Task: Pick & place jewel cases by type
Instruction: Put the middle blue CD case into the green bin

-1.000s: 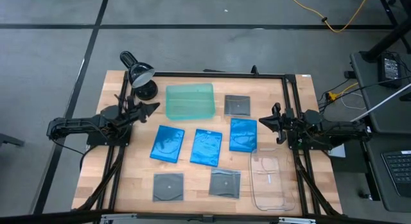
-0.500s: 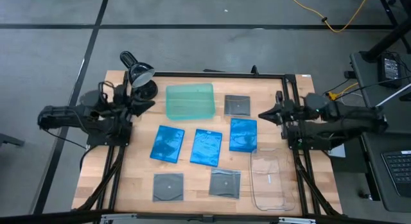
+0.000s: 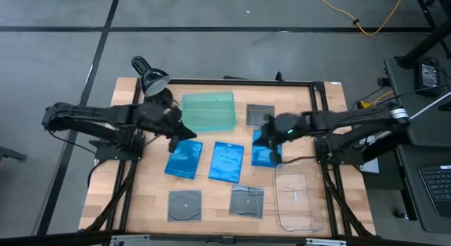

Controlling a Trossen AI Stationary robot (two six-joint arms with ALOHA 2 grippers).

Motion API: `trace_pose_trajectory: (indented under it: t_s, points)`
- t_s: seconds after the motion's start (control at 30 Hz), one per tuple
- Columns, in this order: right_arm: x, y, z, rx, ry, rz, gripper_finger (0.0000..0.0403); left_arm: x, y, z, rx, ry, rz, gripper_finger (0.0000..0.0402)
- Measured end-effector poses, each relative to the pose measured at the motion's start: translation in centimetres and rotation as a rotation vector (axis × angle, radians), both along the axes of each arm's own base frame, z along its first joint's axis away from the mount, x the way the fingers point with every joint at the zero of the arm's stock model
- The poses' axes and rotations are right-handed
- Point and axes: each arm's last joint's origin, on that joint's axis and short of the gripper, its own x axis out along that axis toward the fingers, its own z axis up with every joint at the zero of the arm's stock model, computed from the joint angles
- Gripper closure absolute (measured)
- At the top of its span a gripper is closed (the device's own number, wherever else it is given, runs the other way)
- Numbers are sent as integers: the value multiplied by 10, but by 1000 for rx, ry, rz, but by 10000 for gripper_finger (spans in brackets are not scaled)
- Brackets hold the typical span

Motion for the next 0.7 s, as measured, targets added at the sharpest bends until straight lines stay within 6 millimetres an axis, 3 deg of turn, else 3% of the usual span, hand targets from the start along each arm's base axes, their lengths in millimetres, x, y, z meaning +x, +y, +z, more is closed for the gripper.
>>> trace_pose_trajectory:
  t_s: [0.27,0.7]
  points:
    - [34,20,-63,-16,246,-21,398,25,-1,-34,-56,216,8,398]
    - [51,24,-109,-14,399,-47,399,44,-3,-60,-113,344,0,361]
